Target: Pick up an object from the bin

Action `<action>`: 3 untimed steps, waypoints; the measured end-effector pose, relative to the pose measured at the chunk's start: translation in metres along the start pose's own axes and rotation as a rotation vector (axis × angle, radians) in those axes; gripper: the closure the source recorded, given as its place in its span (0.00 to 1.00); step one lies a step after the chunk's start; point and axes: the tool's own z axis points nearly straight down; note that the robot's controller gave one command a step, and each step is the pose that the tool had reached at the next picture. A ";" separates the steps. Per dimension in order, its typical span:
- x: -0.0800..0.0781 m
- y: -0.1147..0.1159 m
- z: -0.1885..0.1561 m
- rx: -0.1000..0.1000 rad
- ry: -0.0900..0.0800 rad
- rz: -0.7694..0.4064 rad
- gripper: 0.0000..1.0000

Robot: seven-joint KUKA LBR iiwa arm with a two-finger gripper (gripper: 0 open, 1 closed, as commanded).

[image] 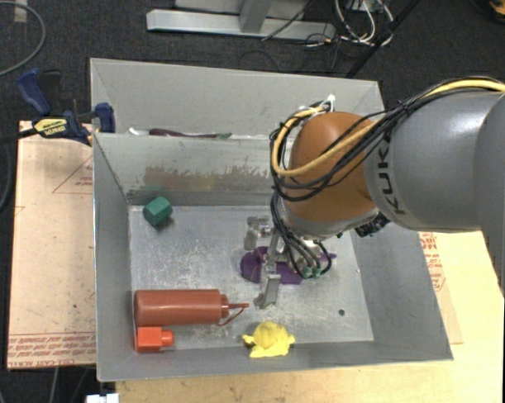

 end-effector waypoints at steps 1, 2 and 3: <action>-0.002 0.000 -0.004 -0.001 -0.007 0.002 0.00; -0.021 -0.020 0.020 -0.003 -0.012 -0.045 0.00; -0.047 -0.051 0.082 -0.001 -0.010 -0.249 1.00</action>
Offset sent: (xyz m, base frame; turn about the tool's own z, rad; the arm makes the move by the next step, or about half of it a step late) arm 0.0397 -0.0511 -0.0555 -0.0910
